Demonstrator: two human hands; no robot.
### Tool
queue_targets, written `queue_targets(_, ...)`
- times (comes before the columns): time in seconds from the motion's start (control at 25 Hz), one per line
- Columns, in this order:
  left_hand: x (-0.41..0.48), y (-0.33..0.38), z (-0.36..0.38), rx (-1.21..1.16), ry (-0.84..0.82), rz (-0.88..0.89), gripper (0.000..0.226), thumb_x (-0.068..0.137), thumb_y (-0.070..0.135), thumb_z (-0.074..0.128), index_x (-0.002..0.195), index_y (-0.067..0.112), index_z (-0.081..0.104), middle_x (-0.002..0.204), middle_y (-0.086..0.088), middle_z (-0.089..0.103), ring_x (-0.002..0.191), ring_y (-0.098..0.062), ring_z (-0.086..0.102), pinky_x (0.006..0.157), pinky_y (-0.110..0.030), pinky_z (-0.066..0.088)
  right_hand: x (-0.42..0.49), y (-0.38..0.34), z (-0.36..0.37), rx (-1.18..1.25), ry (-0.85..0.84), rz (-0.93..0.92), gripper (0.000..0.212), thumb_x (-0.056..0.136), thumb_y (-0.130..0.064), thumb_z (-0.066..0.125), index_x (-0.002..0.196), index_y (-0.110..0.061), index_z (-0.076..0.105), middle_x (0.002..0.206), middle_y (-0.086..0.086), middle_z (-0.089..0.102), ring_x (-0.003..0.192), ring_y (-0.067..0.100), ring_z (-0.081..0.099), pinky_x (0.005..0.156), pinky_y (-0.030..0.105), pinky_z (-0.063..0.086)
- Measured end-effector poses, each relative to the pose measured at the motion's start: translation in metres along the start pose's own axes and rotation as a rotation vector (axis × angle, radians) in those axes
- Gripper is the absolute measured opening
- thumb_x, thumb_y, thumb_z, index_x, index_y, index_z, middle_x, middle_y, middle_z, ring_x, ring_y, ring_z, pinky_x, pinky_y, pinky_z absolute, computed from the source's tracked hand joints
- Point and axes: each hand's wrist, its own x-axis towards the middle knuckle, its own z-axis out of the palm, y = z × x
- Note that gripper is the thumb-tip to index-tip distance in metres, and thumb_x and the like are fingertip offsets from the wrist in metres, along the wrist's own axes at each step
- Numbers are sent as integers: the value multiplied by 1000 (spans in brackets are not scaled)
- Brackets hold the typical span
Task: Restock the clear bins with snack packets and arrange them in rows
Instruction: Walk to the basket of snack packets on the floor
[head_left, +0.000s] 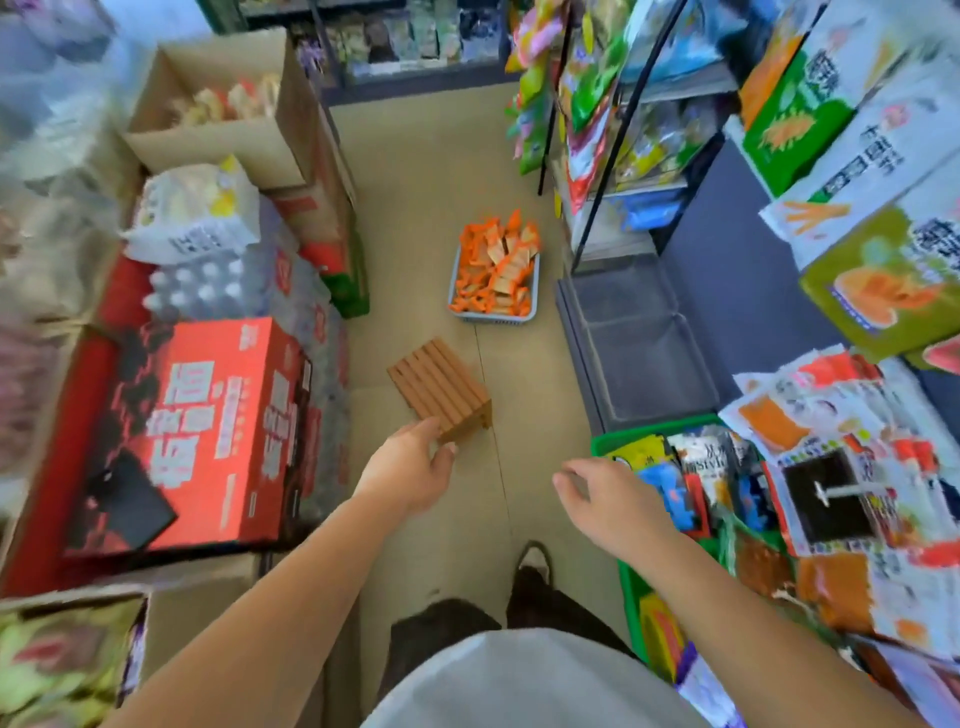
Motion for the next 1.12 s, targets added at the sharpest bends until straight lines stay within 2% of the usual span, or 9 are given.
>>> queue_targets(0.16, 82, 20, -49, -15, -5, -15, 51, 108, 34, 50, 153, 12, 45, 154, -8, 51, 142, -27, 48, 108, -27, 39, 92, -12, -52, -54, -65, -2, 47, 104, -51, 46, 137, -24, 66, 134, -4, 69, 124, 20, 63, 97, 36, 53)
queue_targets(0.36, 220, 37, -86, 23, -25, -35, 54, 107, 39, 49, 153, 12, 45, 147, -14, 57, 134, -32, 54, 107, -39, 47, 204, -18, -97, -46, -92, 41, 47, 105, -52, 44, 140, -27, 63, 137, -8, 66, 126, 17, 61, 100, 35, 51)
queue_targets(0.56, 323, 103, -103, 104, -142, 40, 59, 108, 36, 47, 162, 16, 33, 161, -8, 44, 144, -30, 46, 113, -37, 42, 272, 5, -150, 38, -45, 146, 42, 104, -52, 45, 130, -27, 68, 123, -9, 71, 116, 16, 64, 91, 33, 54)
queue_targets(0.68, 372, 146, -100, 139, -215, 64, 59, 109, 37, 45, 163, 18, 32, 162, -7, 44, 145, -28, 46, 114, -36, 42, 308, 31, -179, 77, -7, 193, 40, 104, -51, 45, 122, -24, 69, 116, -6, 72, 112, 18, 66, 89, 35, 54)
queue_targets(0.92, 451, 197, -106, 102, -165, 69, 56, 108, 38, 49, 159, 20, 39, 159, -7, 48, 142, -30, 49, 111, -36, 45, 389, 56, -219, 127, -1, 167, 36, 104, -50, 44, 112, -25, 70, 109, -6, 73, 105, 17, 67, 84, 37, 55)
queue_targets(1.04, 482, 203, -127, 126, -122, 98, 47, 107, 36, 51, 147, 13, 51, 146, -10, 59, 130, -32, 57, 102, -38, 51, 423, 46, -235, 153, -49, 156, 37, 104, -50, 43, 111, -24, 69, 112, -7, 73, 102, 16, 68, 81, 35, 55)
queue_targets(1.12, 509, 203, -143, 137, -116, 84, 48, 107, 37, 51, 147, 11, 51, 145, -10, 59, 131, -33, 57, 101, -38, 50, 453, 35, -245, 149, -55, 141, 37, 105, -49, 43, 101, -22, 68, 102, -3, 74, 92, 17, 68, 80, 38, 58)
